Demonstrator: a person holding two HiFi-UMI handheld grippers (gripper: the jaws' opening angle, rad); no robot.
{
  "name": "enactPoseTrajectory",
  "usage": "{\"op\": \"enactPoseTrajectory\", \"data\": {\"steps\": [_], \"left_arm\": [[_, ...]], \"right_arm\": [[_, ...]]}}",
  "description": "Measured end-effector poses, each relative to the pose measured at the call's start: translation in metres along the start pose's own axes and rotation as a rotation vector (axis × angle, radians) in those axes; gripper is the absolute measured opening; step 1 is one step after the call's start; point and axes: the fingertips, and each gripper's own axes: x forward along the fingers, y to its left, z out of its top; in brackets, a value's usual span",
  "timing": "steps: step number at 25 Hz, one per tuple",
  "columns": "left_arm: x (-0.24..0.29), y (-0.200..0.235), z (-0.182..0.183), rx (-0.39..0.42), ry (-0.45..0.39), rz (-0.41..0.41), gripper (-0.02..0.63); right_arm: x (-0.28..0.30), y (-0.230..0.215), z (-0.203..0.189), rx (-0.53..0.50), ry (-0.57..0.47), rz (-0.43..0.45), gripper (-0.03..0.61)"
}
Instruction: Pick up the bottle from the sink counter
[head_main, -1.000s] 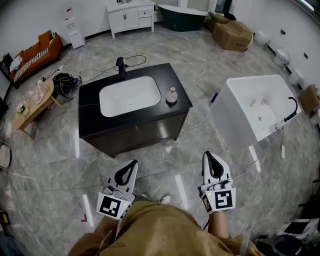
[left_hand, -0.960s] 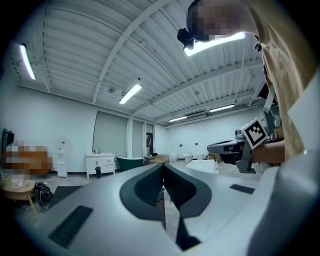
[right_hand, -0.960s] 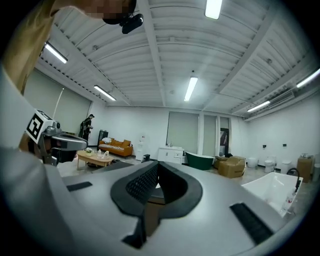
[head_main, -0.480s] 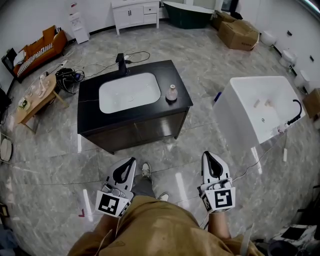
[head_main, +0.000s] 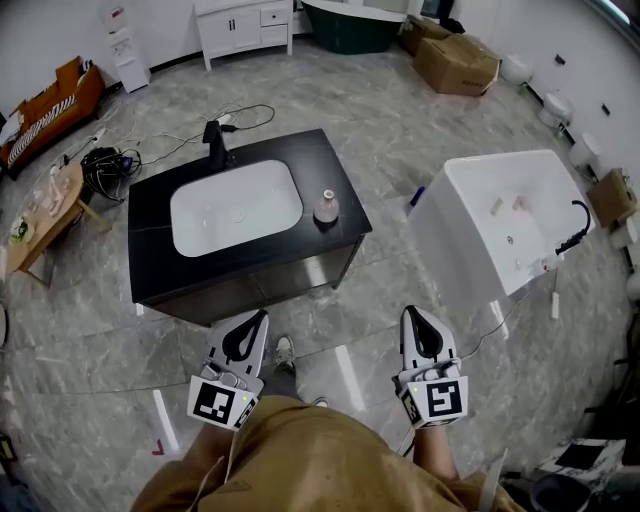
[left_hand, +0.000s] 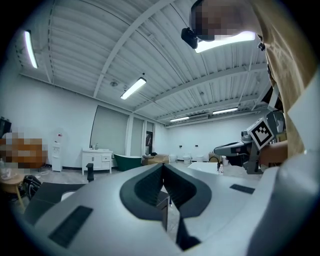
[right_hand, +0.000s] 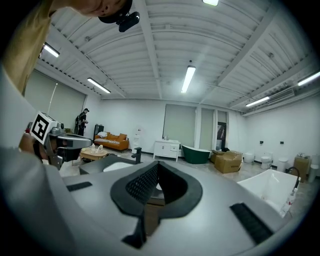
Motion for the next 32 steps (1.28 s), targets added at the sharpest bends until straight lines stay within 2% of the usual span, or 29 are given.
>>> {"op": "enactPoseTrajectory", "data": {"steps": [6, 10, 15, 19, 25, 32], "left_arm": [[0.054, 0.052, -0.01, -0.027, 0.004, -0.013, 0.003], [0.078, 0.09, -0.018, -0.081, 0.027, -0.013, 0.003], [0.105, 0.138, -0.021, -0.075, 0.01, -0.031, 0.003], [0.124, 0.167, -0.021, -0.076, 0.01, -0.055, 0.003], [0.158, 0.184, -0.021, -0.071, 0.009, -0.11, 0.003], [0.193, 0.172, -0.02, -0.076, 0.019, -0.137, 0.003]], "right_arm": [[0.074, -0.006, 0.014, -0.018, 0.012, 0.007, 0.003], [0.118, -0.003, 0.02, -0.037, 0.042, 0.011, 0.003], [0.171, 0.004, 0.04, -0.073, 0.039, 0.006, 0.003], [0.2, 0.007, 0.046, -0.06, 0.05, -0.018, 0.003], [0.221, -0.005, 0.051, -0.054, 0.05, -0.07, 0.003], [0.229, -0.031, 0.045, -0.048, 0.069, -0.09, 0.003]]}}
